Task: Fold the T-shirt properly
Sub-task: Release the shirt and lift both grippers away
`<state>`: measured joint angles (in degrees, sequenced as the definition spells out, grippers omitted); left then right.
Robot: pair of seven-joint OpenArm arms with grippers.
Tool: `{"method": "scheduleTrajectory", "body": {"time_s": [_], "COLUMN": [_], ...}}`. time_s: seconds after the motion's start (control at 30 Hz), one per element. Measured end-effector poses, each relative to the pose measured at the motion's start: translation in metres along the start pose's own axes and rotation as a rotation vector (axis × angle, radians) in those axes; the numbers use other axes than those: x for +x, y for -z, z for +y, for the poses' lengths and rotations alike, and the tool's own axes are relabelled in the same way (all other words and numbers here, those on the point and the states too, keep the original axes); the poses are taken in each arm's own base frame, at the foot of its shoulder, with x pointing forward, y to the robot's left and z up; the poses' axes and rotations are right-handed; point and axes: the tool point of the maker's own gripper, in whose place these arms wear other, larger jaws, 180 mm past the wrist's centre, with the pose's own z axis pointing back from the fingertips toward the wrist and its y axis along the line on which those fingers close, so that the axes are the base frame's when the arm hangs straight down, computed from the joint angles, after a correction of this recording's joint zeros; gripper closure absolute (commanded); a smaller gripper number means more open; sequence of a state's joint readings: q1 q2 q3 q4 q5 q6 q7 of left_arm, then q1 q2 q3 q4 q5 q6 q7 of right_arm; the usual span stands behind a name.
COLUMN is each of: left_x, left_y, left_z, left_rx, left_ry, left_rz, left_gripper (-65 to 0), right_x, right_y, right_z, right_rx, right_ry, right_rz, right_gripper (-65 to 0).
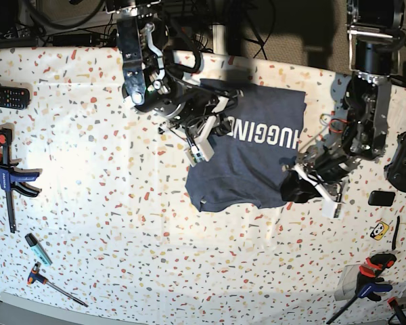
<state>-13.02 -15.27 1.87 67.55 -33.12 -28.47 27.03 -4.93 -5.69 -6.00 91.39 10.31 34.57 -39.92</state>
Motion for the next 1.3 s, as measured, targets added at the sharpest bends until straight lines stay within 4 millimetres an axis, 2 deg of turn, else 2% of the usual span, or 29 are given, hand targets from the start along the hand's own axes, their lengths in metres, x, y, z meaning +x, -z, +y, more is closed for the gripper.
{"method": "scheduleTrajectory", "body": {"time_s": [0.13,0.23,0.37,0.47,0.6,0.83,0.9,1.0,1.17,1.3], "left_x": [0.0,0.003,-0.011,-0.021,-0.02,-0.023,-0.035,-0.068,-0.114,-0.145], "left_y": [-0.013,-0.031,-0.054,-0.069,-0.096,-0.15,-0.163,-0.181,-0.205,-0.226], "left_z": [0.016,0.023,0.026,0.021,0.022,0.027,0.034,0.038,0.031,0.025], "left_rx": [0.021,0.011,0.022,0.016,0.041,0.1,0.134,0.162,0.175,0.184], "left_ry": [0.012,0.006,0.059,0.096,0.116,0.06,0.045,0.01,-0.045,-0.08], "left_rz": [0.039,0.032,0.07,0.097,0.075,0.046,0.074,0.164,0.267,0.346], "left_gripper": [-18.5,-17.8,-10.1,-7.7,0.0,0.0,0.0,0.0,0.0,0.0], "right_x": [0.015,0.029,0.033,0.021,-0.005,-0.024,-0.031,-0.052,-0.08,-0.111], "right_y": [-0.01,-0.019,-0.027,-0.036,-0.051,-0.094,-0.108,-0.132,-0.173,-0.197], "right_z": [-0.003,-0.002,0.001,-0.005,-0.013,-0.006,-0.009,-0.017,-0.024,-0.022], "right_rx": [-0.026,-0.034,-0.024,-0.037,-0.066,-0.096,-0.113,-0.159,-0.249,-0.289], "right_ry": [-0.042,-0.064,-0.069,-0.09,-0.114,-0.058,-0.011,0.057,0.121,0.171], "right_rz": [-0.03,-0.051,-0.05,-0.012,0.064,0.052,0.049,0.092,0.14,0.231], "right_gripper": [0.0,0.0,0.0,0.0,0.0,0.0,0.0,0.0,0.0,0.0]}}
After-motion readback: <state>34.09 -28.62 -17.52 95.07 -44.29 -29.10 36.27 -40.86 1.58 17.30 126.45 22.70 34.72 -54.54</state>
